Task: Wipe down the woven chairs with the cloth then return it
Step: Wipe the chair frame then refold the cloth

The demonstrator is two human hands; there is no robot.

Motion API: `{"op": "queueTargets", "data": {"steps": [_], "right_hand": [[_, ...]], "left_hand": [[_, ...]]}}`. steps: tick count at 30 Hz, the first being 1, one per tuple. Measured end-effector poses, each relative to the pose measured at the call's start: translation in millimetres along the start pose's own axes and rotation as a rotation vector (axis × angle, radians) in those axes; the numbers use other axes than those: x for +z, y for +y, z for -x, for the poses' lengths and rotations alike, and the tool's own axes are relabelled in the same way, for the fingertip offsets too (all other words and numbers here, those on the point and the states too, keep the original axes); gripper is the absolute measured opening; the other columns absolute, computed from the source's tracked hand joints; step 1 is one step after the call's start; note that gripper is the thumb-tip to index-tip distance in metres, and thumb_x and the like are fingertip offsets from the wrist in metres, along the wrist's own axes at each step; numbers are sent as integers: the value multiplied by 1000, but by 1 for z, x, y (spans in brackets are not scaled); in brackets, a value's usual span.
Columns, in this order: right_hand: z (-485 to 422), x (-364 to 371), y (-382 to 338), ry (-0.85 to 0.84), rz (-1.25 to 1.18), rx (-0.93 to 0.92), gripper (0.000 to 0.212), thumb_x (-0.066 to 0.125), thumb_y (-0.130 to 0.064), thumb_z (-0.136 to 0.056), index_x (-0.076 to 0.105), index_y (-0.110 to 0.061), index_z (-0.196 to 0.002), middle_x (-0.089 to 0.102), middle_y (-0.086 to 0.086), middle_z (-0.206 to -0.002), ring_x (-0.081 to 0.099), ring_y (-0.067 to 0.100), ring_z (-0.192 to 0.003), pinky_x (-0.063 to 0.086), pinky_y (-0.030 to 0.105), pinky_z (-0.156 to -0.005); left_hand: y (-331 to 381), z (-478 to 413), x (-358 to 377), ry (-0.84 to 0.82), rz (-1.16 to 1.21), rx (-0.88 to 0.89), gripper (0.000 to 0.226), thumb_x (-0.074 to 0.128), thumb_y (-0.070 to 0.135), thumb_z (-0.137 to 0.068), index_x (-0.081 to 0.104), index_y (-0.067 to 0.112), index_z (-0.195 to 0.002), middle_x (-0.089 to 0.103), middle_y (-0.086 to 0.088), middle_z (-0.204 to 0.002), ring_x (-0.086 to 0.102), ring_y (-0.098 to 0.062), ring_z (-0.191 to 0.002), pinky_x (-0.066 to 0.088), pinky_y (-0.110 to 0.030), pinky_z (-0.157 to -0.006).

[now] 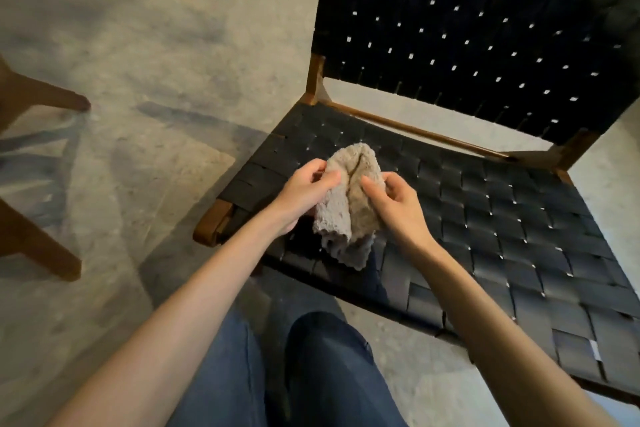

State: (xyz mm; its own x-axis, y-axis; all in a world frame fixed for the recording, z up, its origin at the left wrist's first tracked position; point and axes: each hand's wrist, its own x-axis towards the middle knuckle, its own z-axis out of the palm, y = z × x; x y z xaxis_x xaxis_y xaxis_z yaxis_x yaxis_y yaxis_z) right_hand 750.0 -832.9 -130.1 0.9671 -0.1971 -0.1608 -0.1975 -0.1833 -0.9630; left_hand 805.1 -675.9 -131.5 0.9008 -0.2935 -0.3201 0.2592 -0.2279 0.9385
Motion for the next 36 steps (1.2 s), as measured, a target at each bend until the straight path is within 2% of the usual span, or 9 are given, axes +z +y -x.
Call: {"op": "queueTargets", "data": {"steps": [3, 12, 18, 20, 22, 26, 30, 34, 36], "right_hand": [[-14, 31, 23, -22, 6, -89, 11, 61, -28, -92, 59, -23, -101, 66, -2, -97, 64, 13, -92, 54, 33, -79], [-23, 53, 48, -67, 81, -322, 19, 59, -27, -94, 59, -22, -112, 67, -12, -92, 63, -2, -83, 49, 16, -68], [5, 71, 8, -180, -65, -354, 14, 60, -22, -94, 61, -17, -106, 67, -1, -96, 66, 14, -90, 55, 45, -81], [23, 90, -7, -259, -125, -396, 14, 60, -21, -94, 59, -15, -106, 67, 1, -99, 66, 19, -94, 53, 50, -83], [42, 115, -16, -342, -139, -453, 12, 60, -17, -93, 58, -12, -104, 66, 1, -98, 65, 19, -94, 52, 51, -83], [78, 167, -11, -470, -36, -528, 14, 60, -16, -92, 57, -9, -104, 64, -1, -95, 61, 12, -88, 50, 39, -80], [99, 202, 18, -582, 41, -512, 13, 58, -14, -93, 54, -10, -105, 60, 2, -86, 55, 11, -75, 43, 25, -68], [102, 216, 65, -703, 109, -360, 19, 54, -18, -96, 51, -11, -113, 64, 7, -89, 60, 19, -82, 51, 43, -75], [96, 219, 87, -704, 160, -360, 16, 55, -18, -95, 52, -11, -110, 63, 3, -85, 60, 16, -80, 51, 44, -73]], "left_hand": [[-19, -4, -9, 66, -33, 86, 17, 56, 19, -94, 58, 8, -107, 65, -16, -106, 63, -23, -99, 50, -46, -89], [-36, 3, -11, 204, -188, 145, 19, 56, 14, -92, 51, 11, -110, 67, -10, -102, 66, -22, -95, 52, -49, -87], [-26, 51, -35, 363, 2, 201, 11, 57, 13, -94, 56, 17, -104, 70, 0, -93, 67, -6, -86, 56, -27, -78], [-25, 81, -57, 435, 38, 248, 9, 56, 14, -94, 58, 22, -96, 70, 9, -83, 65, 4, -78, 50, -14, -70], [-29, 114, -79, 520, 58, 259, 9, 56, 15, -94, 59, 24, -95, 72, 10, -80, 66, 1, -79, 52, -15, -70], [-61, 166, -112, 699, 68, 192, 8, 54, 17, -95, 57, 24, -92, 71, 10, -74, 65, 2, -70, 49, -14, -61], [-107, 188, -125, 771, 100, 41, 16, 54, 22, -95, 55, 15, -110, 61, -12, -94, 54, -18, -86, 40, -31, -77], [-154, 186, -128, 806, 60, -61, 20, 57, 21, -94, 48, 21, -111, 56, 9, -82, 53, 5, -72, 38, -2, -60], [-176, 176, -126, 788, 25, -100, 25, 56, 17, -94, 47, 15, -118, 53, 10, -82, 53, 7, -66, 36, 0, -56]]}}
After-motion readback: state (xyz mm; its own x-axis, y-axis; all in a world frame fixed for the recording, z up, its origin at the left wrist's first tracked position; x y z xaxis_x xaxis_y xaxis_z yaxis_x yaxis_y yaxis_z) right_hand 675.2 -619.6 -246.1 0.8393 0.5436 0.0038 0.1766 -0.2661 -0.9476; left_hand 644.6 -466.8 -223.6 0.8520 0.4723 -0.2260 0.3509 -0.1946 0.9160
